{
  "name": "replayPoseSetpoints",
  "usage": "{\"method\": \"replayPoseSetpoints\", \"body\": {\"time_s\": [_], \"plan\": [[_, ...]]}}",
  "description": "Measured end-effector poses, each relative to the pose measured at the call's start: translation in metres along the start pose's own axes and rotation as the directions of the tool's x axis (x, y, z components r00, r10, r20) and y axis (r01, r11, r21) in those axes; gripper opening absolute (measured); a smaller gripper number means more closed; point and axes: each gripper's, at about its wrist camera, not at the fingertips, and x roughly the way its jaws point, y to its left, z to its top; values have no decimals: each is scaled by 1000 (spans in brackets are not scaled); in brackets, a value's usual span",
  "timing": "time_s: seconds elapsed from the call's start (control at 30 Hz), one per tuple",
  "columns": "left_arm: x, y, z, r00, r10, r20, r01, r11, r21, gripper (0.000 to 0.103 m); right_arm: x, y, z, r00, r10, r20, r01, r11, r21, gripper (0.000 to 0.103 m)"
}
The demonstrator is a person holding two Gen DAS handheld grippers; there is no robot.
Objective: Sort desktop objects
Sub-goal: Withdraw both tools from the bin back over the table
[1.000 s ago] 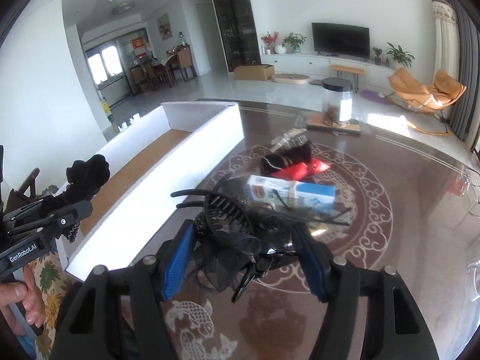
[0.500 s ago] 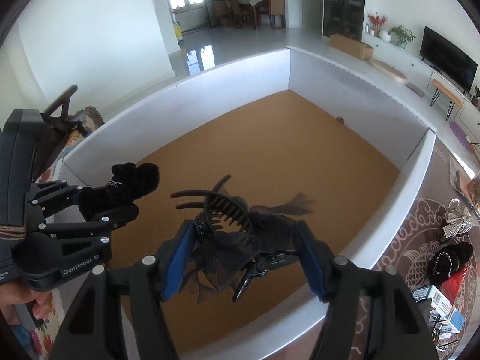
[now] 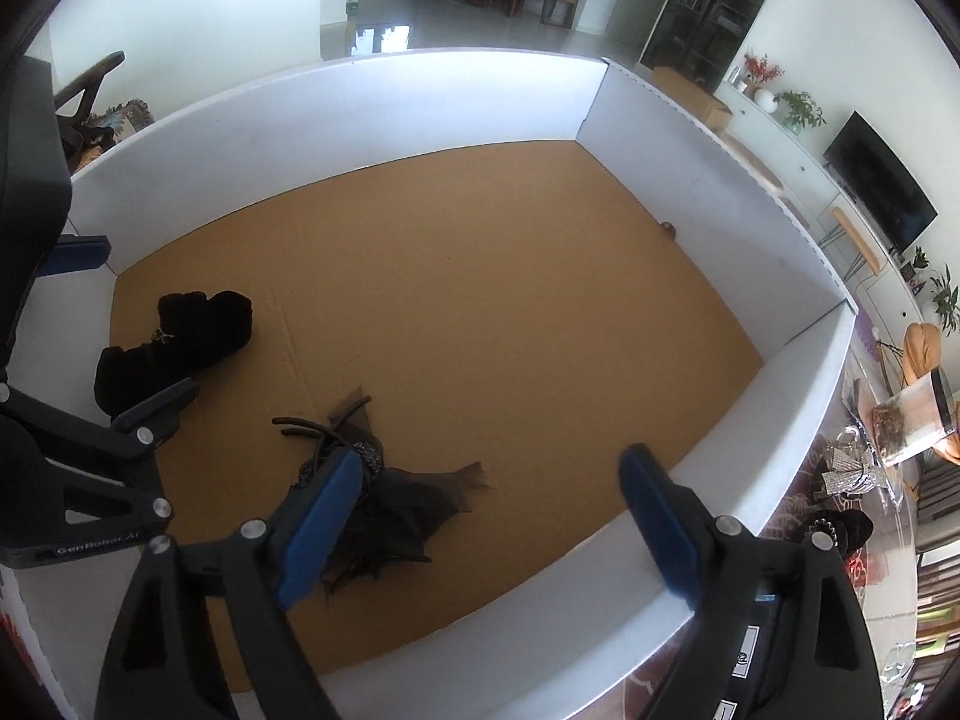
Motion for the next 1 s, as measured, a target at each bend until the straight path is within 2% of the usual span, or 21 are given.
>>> {"method": "replayPoseSetpoints", "body": {"time_s": [0.1,0.13,0.2,0.27,0.33,0.37,0.4,0.47,0.5,0.57,0.63,0.7,0.77,0.87,1.0], "plan": [[-3,0,0,999,24,36,-24,1000,3,94,-5,-4,-6,999,-4,34,3,1000,12,87],[-6,1,-1,998,41,56,-41,999,-1,94,-11,-8,-10,998,7,66,-10,999,34,86],[-24,4,-8,989,42,145,-37,999,-38,94,-36,-21,-20,985,-6,171,-9,996,91,87],[-52,4,-18,969,8,247,10,998,-68,94,-66,-38,-39,964,-27,265,-18,986,164,90],[-86,-5,-32,948,-47,315,69,996,-57,94,-94,-58,-69,947,-40,318,-36,972,231,102],[-102,-13,-38,934,-89,347,110,993,-40,94,-107,-70,-83,940,-55,338,-40,962,269,102],[-117,-23,-44,917,-134,376,152,988,-16,94,-119,-81,-105,935,-71,348,-42,951,307,103],[-151,-53,-56,885,-220,411,219,974,52,101,-134,-109,-149,934,-129,333,-9,924,382,103],[-163,-69,-62,870,-257,420,243,966,88,103,-137,-123,-173,939,-171,300,32,907,420,103],[-186,-118,-67,854,-332,400,292,943,159,103,-141,-141,-222,950,-246,192,125,864,487,103],[-192,-159,-76,854,-403,328,352,913,205,103,-131,-165,-275,963,-260,69,182,820,543,103],[-180,-197,-82,857,-451,251,401,888,227,103,-119,-182,-319,968,-252,-14,212,786,581,103],[-163,-233,-91,876,-434,211,382,891,244,103,-115,-187,-352,965,-253,-70,243,761,601,103],[-129,-272,-98,907,-383,178,333,908,254,103,-110,-191,-381,964,-250,-89,249,737,628,103],[-110,-292,-89,913,-383,138,348,910,226,103,-108,-191,-391,962,-262,-74,248,732,635,103]]}}
